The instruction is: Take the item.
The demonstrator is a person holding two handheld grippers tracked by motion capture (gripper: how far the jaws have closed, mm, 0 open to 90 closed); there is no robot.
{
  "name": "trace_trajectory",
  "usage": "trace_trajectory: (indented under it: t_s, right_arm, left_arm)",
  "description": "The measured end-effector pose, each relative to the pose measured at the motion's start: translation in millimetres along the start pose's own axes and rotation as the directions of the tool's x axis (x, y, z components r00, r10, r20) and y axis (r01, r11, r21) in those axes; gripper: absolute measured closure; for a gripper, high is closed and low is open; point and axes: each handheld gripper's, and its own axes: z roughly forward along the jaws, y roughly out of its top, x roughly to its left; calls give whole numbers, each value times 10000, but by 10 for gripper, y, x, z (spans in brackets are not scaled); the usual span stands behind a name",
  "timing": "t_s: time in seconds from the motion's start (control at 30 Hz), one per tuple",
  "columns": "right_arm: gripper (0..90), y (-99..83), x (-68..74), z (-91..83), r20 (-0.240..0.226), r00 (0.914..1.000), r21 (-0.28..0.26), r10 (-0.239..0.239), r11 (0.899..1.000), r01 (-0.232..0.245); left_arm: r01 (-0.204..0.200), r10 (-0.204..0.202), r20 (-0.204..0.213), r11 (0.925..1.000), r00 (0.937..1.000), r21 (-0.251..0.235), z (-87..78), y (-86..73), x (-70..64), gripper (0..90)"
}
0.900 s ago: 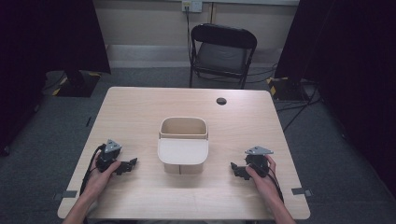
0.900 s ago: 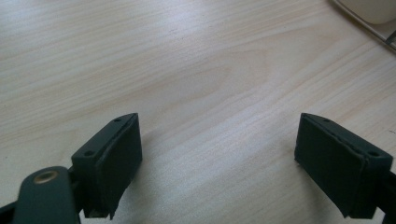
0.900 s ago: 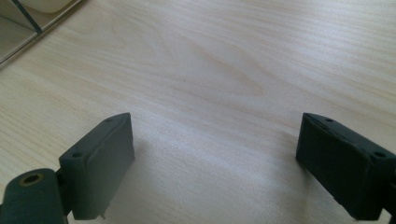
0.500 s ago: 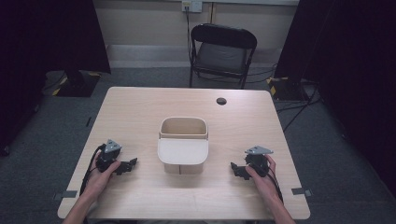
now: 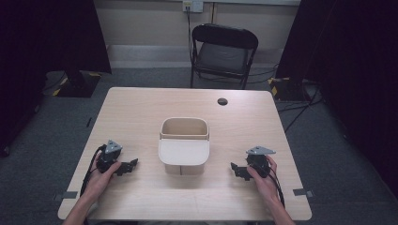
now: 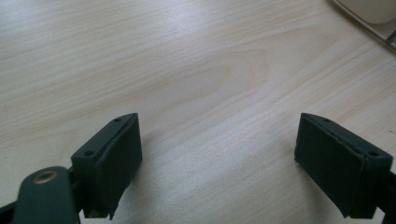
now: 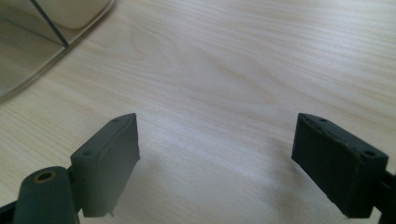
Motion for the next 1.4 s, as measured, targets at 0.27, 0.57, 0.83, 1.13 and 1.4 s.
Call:
trace_trajectory:
  t_s: [0.27, 0.57, 0.83, 1.13, 1.4]
  right_arm:
    - [148, 27, 42, -38, -115, 9999, -277, -33, 9996, 30]
    - [150, 58, 90, -74, -509, 9985, -409, -187, 9990, 166]
    - [147, 136, 220, -132, -1049, 9932, -848, -512, 9955, 423]
    - [147, 213, 374, -203, -1520, 9850, -1243, -811, 9903, 624]
    - [146, 268, 511, -248, -2022, 9741, -1449, -1015, 9868, 728]
  left_arm:
    - [-26, 26, -7, 10000, 10000, 18, -1, 0, 2, 144]
    - [-21, 21, -4, 10000, 10000, 15, -1, 0, 2, 144]
    - [-1, 1, -1, 10000, 10000, 0, 0, 0, 0, 144]
    - [-1, 1, -2, 10000, 10000, 0, 0, 0, 0, 144]
    - [-3, 3, -2, 10000, 10000, 0, 0, 0, 0, 144]
